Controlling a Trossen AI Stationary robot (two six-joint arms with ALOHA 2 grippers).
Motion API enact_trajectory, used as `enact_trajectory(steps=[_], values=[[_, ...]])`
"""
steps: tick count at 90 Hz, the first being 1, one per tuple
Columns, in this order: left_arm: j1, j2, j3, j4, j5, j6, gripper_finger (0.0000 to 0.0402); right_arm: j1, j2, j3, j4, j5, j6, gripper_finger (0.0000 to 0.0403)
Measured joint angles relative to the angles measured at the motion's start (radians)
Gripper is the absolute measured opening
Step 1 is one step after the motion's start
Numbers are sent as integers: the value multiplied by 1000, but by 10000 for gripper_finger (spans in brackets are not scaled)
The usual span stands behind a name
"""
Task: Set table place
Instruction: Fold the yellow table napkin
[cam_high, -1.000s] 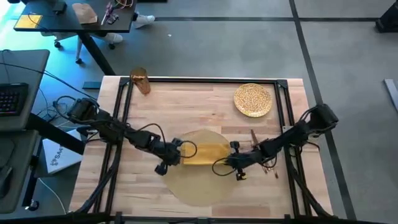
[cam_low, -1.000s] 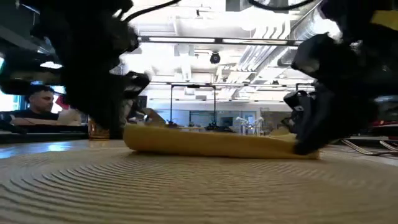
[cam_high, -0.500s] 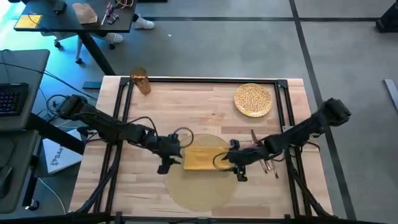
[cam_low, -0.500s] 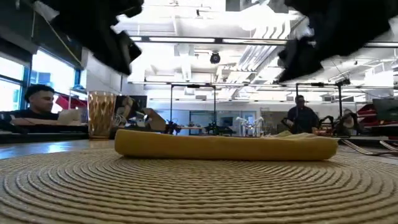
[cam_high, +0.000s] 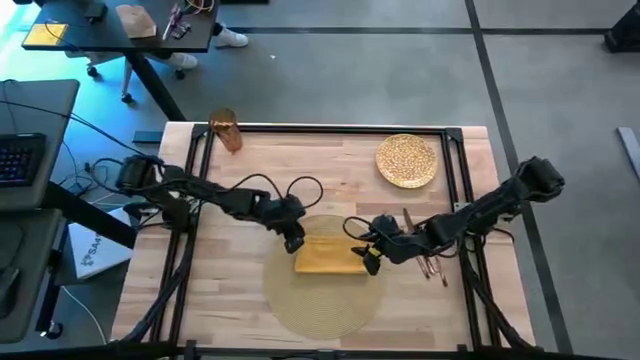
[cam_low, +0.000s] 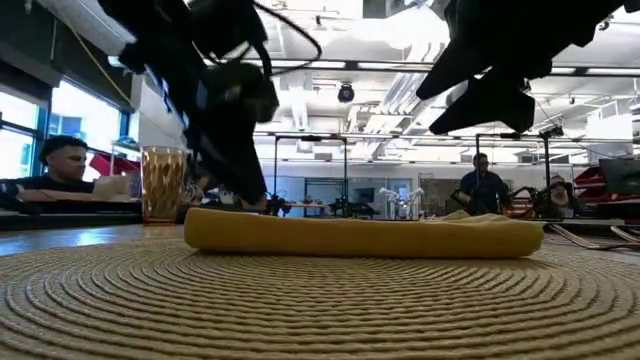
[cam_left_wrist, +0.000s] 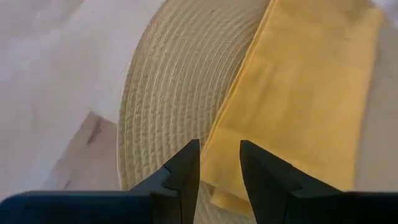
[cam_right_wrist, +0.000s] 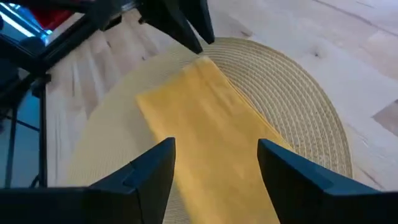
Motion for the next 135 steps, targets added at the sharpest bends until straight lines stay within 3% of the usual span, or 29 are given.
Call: enact_trajectory(steps=[27,49,61,87,102,119,135], values=[[-2,79,0,69,64,-37,92,0,-3,13,3,-37,-1,210],[-21,40,0,87,58,2,8,0,-3,13,-4,-39,-2,210],[-46,-3,0,115,61,66,4,0,-3,13,-49,-52,-2,210],[-168,-66,1,127,181,221,1,-20,-3,13,-246,-172,-84,210],[-245,-66,1,125,78,245,0,-45,-3,13,-244,-206,-171,211],[-248,-57,1,118,-81,259,0,-77,-3,13,-237,-206,-186,211],[-222,-50,1,118,-75,272,0,-118,1,13,-184,-222,-243,210]])
